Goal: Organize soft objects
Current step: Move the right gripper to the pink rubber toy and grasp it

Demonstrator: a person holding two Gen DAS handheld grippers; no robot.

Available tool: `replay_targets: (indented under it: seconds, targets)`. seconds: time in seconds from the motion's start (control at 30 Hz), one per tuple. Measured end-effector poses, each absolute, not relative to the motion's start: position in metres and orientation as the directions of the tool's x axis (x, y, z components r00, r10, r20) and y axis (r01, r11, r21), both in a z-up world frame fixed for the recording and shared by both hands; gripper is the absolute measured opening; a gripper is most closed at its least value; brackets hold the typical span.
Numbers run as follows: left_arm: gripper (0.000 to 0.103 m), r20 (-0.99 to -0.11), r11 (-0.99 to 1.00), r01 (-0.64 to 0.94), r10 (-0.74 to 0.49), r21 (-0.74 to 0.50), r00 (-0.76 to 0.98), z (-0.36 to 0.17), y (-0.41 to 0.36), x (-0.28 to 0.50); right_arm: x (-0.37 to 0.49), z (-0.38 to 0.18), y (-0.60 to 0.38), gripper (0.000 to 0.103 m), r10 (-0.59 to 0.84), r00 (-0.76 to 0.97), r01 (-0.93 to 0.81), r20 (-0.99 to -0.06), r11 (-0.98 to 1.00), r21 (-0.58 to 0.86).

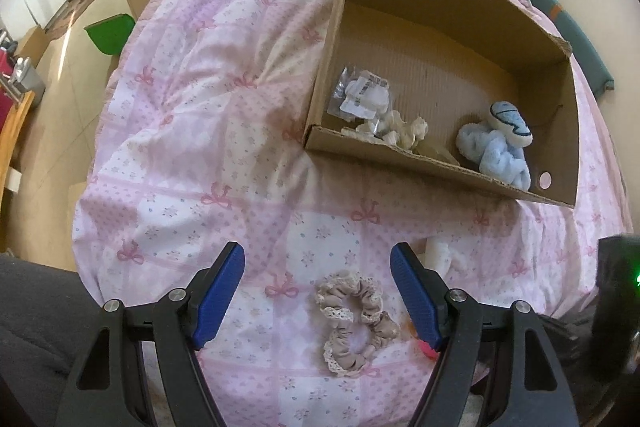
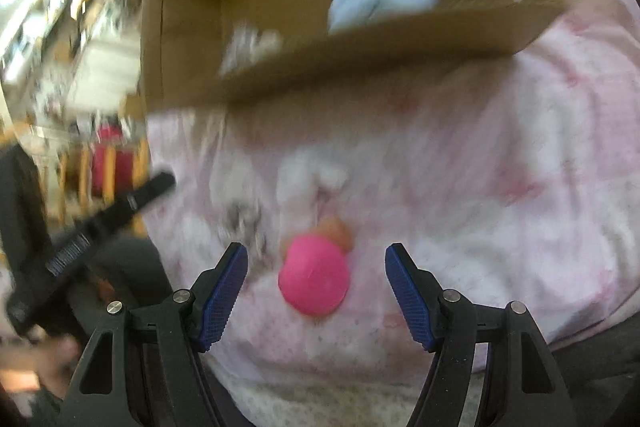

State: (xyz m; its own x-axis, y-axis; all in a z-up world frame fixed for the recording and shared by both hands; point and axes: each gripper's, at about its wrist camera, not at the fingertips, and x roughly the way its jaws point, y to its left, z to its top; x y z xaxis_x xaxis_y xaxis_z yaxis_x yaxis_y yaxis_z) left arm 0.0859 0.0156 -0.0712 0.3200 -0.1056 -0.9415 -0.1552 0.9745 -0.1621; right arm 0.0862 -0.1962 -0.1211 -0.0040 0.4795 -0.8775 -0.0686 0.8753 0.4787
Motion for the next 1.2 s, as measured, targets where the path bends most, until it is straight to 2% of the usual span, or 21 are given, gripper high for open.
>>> replay_targets:
  seconds: [0.27,0.37,0.57,0.77,0.93,1.2]
  targets:
    - [0.073,-0.943,0.974,-0.155,-0.108,-0.163,0.314,-0.074,0.014,0.088,0.077,-0.129,-0.163,0.074,0.352,-0.024,-0.208,-0.936,0.914,0.349]
    - [0.073,-0.946,0.973,-0.162,-0.108,-0.164,0.306,-0.076,0.015,0.089,0.072,-0.125,-0.159,0.049,0.329,-0.009,-0.230,-0.944,0.918,0.322]
    - [0.073,-0.951,0.970,-0.184,-0.099,-0.158,0.294,-0.081,0.021,0.089,0.069,-0.107,-0.178,0.049,0.362,0.053,-0.214,-0.931,0.914,0.343]
    - [0.073,-0.958,0.972,-0.170,-0.111,-0.160,0.263,-0.089,0.015,0.088,0.076,-0.075,-0.210,0.049,0.408,0.226,-0.143,-0.885,0.912,0.384]
    - [0.073,-0.973,0.975,-0.059,-0.207,-0.214,0.106,-0.116,-0.016,0.082,0.084,-0.073,-0.221,0.049,0.407,0.250,-0.087,-0.879,0.913,0.398]
    - [0.073,-0.992,0.994,-0.017,-0.106,-0.108,0.071,-0.138,-0.032,0.080,0.083,-0.075,-0.216,0.049,0.409,0.247,-0.081,-0.878,0.912,0.402]
